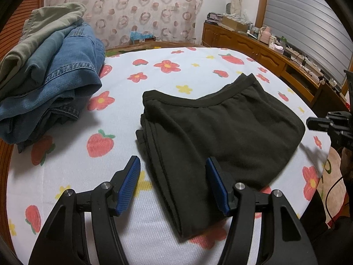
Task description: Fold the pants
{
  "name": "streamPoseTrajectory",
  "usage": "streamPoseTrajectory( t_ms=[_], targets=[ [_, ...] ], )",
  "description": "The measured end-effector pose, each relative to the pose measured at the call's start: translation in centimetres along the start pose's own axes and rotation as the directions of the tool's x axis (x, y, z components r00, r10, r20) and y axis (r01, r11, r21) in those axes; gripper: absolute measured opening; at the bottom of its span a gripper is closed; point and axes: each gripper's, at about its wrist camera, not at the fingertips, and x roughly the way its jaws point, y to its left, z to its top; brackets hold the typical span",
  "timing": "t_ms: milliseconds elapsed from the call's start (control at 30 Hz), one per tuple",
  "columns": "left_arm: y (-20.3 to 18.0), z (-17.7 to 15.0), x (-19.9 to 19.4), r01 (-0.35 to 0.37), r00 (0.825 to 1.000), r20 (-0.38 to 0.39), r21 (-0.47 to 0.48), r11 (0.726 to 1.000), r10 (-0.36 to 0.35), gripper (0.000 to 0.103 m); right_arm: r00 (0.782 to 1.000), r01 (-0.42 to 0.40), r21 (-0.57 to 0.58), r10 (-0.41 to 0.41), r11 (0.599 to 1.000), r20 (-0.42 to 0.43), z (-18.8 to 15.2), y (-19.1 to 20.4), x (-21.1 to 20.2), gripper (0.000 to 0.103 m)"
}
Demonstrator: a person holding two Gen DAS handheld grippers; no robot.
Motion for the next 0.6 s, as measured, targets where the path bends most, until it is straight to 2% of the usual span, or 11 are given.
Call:
streamPoseTrajectory(
  t_ms=[300, 333, 433, 600],
  targets=[
    [0.2, 0.0, -0.3, -0.005, 1.000, -0.003, -0.015, 1.000, 0.005, 0.063, 0.999, 0.007, 0.033, -0.008, 0.999, 0.034, 1.0, 0.0, -0.1, 0.001],
    [0.4, -0.1, -0.4, -0.003, 1.000, -0.003, -0.023, 1.000, 0.003, 0.063, 0.999, 0.009, 0.032, -0.010, 0.999, 0.030, 1.1, 0.0, 0.2, 0.007],
    [0.5, -0.3, -0.6, -0.009, 1.000, -0.004, -0.027, 1.000, 0.008, 0.061, 1.000, 0.013, 0.025, -0.013, 1.000, 0.014, 1.6, 0.4, 1.7, 0.033],
    [0.9, -0.8, -1.1, 0.001, 1.000, -0.002, -0.031, 1.000, -0.002, 0.050, 1.000, 0.000, 0.026, 0.000, 1.000, 0.019, 2.3, 1.0, 3.2, 0.041]
  ],
)
